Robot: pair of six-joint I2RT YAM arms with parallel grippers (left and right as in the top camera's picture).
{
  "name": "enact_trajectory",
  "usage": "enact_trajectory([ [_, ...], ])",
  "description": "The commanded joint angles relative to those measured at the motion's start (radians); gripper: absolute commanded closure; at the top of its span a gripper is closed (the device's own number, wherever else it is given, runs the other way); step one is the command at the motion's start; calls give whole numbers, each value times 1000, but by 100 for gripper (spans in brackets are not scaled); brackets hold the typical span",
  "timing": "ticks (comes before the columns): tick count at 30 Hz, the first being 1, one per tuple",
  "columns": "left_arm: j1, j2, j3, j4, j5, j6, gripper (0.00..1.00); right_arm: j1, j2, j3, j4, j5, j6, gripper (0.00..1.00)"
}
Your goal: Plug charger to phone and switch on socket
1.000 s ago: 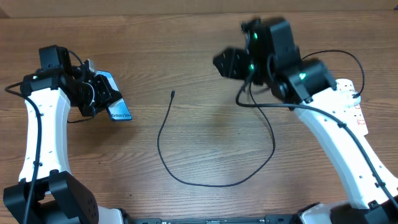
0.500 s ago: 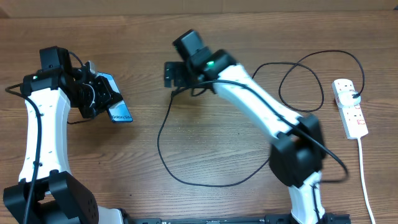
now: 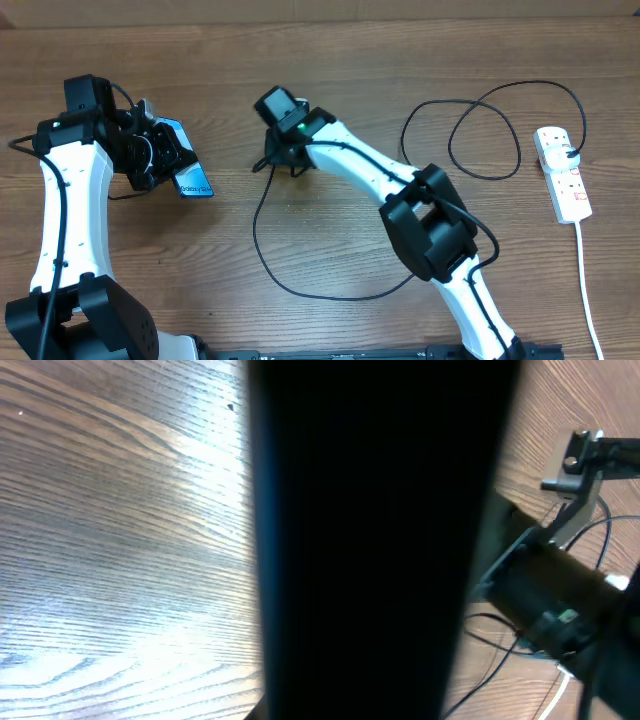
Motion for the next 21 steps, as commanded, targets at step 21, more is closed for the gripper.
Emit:
enact_trajectory([
  [21,5,-1,12,5,24,23,96,-165,53,-43,-682,70,-36,79],
])
